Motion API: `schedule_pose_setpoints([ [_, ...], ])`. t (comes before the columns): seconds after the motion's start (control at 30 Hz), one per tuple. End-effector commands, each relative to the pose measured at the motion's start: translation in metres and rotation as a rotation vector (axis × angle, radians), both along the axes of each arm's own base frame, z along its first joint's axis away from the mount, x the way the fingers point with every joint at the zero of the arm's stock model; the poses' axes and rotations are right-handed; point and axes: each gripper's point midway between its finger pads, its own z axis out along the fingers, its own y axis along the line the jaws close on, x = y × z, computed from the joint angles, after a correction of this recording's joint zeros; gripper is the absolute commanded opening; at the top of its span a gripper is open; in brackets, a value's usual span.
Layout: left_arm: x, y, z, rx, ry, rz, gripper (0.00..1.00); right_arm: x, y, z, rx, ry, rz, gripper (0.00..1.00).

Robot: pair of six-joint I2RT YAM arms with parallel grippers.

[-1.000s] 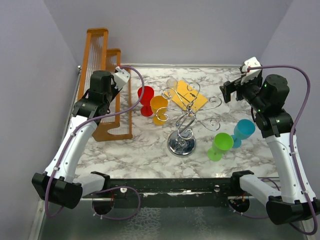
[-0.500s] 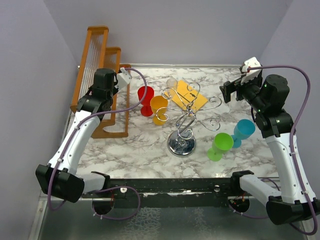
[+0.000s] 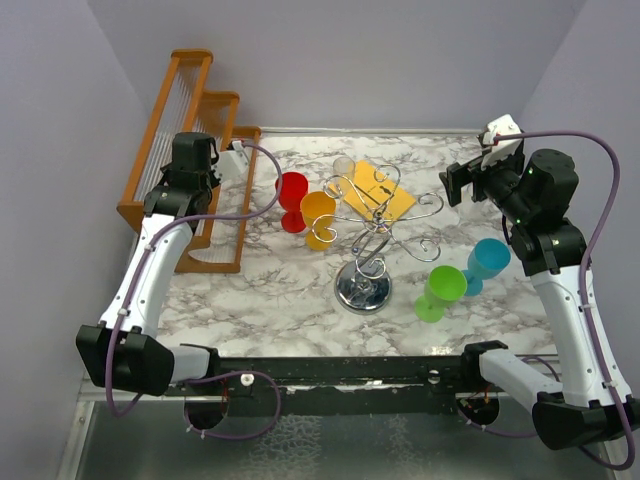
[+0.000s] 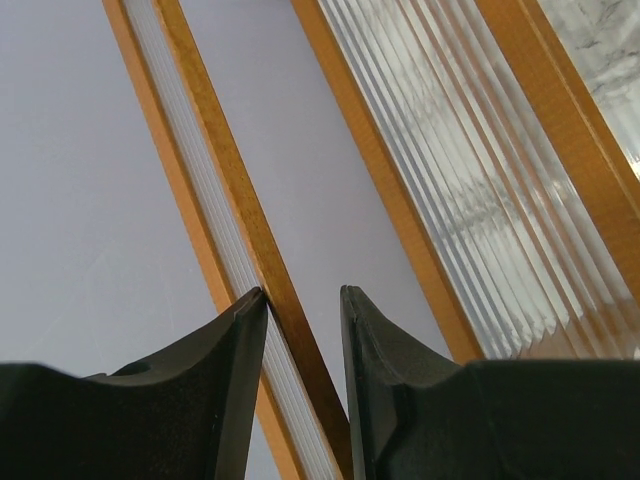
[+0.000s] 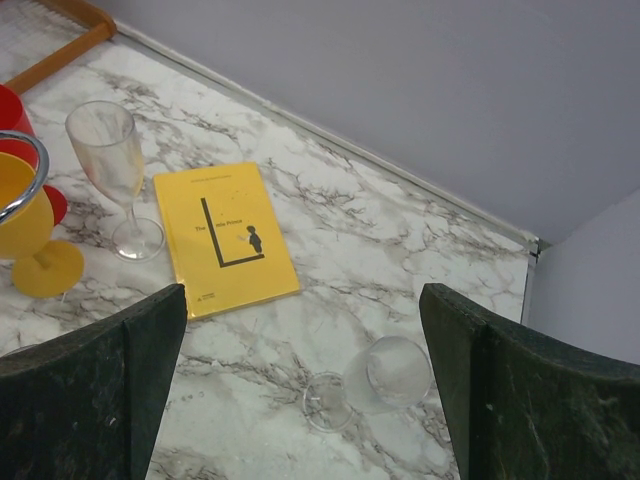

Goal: Place the wine glass upside down on the wine glass rack

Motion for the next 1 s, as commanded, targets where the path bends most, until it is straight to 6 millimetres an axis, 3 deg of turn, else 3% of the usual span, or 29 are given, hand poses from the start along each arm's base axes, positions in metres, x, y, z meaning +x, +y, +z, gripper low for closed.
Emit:
schedule_pose_setpoints([
  [0.0, -0.008, -0.006, -0.019, 0.012, 0.120, -0.096, 0.38, 0.003, 0.001, 0.000, -0.015, -0.008, 0.008, 1.00],
  [0.33, -0.011, -0.030, -0.030, -0.135, 0.145, -0.153, 0.43, 0.007, 0.004, -0.010, -0.022, 0.027, 0.024, 1.00],
  [0.6, -0.010, -0.053, -0.016, -0.338, 0.050, -0.148, 0.56, 0.010, 0.005, -0.017, -0.020, 0.051, 0.026, 1.00],
  [0.97, -0.002, -0.097, 0.061, -0.709, -0.172, -0.195, 0.81, 0.005, -0.006, -0.018, -0.056, 0.039, -0.019, 1.00],
])
